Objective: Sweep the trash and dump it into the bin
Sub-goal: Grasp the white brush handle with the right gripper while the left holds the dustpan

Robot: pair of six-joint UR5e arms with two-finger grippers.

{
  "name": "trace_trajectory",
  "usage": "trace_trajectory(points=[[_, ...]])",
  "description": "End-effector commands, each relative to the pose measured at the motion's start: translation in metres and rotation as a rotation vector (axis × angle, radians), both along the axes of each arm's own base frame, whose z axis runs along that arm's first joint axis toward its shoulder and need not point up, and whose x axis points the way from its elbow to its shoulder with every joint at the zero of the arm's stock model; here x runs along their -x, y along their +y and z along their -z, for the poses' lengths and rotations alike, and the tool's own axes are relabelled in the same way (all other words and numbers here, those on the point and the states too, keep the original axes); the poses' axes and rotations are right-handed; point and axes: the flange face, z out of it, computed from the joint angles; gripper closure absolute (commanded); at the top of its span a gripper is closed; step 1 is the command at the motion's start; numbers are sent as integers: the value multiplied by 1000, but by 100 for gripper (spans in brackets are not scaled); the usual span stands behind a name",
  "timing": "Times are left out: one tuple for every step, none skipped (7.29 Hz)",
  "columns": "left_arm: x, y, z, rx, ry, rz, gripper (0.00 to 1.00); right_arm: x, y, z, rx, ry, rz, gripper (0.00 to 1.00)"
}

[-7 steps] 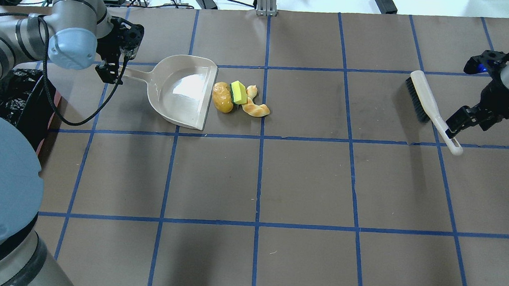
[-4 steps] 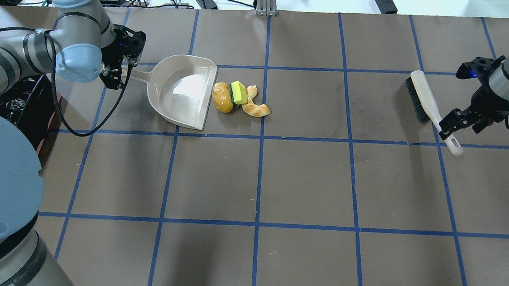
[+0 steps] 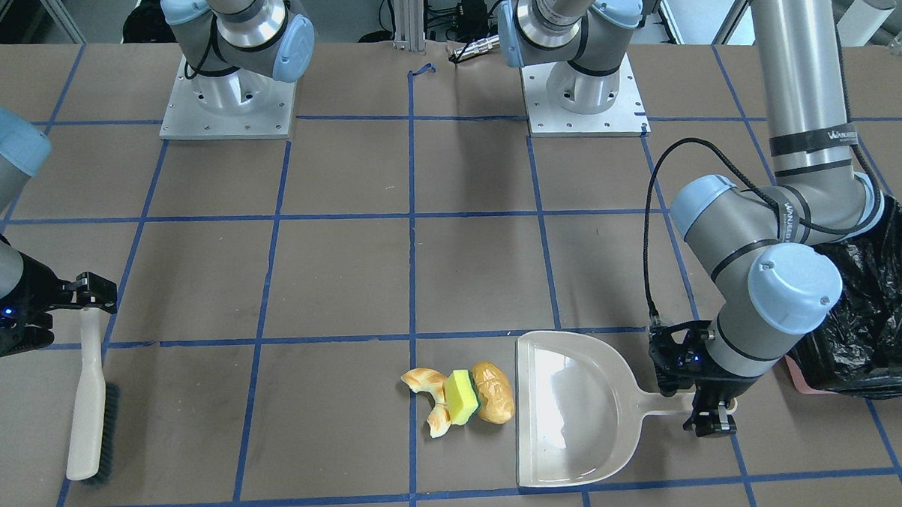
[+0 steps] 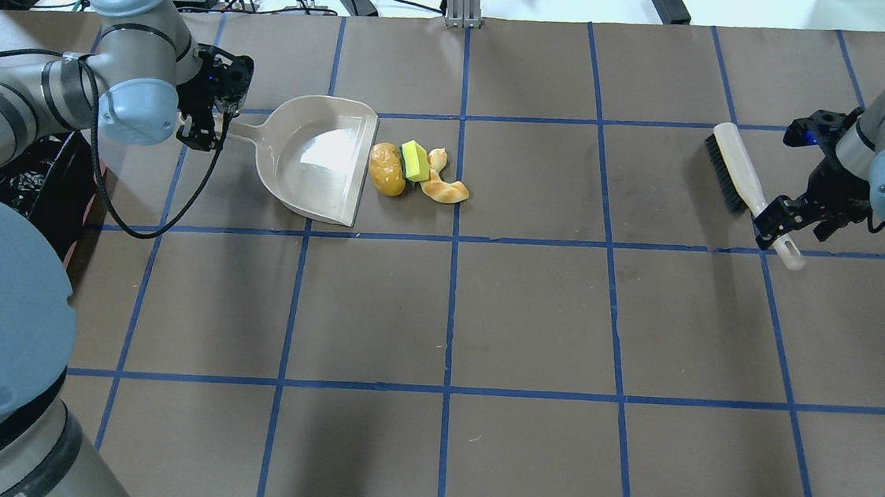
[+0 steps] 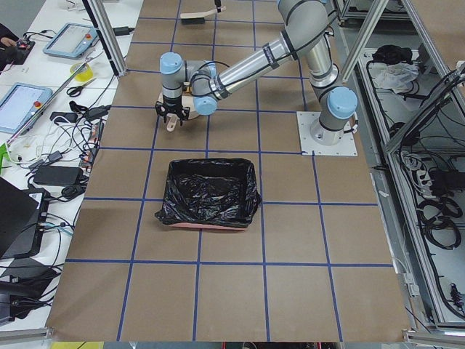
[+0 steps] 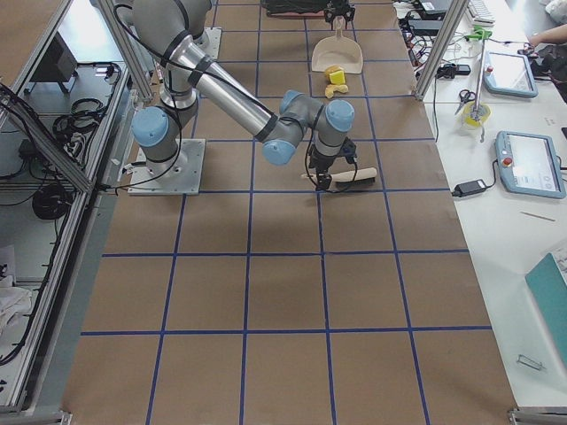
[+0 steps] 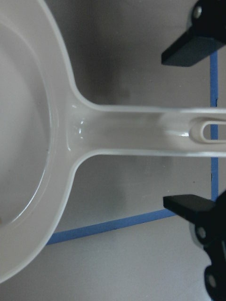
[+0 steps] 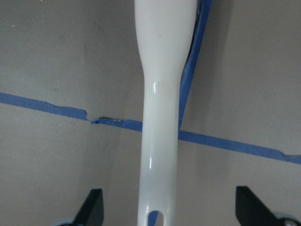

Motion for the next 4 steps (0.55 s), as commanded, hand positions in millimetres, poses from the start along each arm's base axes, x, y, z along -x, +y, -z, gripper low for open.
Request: trace_trajectory(points=[[-1, 0, -2, 3, -1, -2, 100, -8, -1, 5, -21, 18, -22, 6], [-1, -1, -2, 4, -3, 2, 100, -7, -2, 9, -29, 16, -21, 6], [0, 0, -3, 3, -5, 5, 100, -7, -2, 12, -33, 14, -21, 9], [1, 1, -5, 5, -7, 6, 100, -7, -3, 14, -35, 12, -21, 20]])
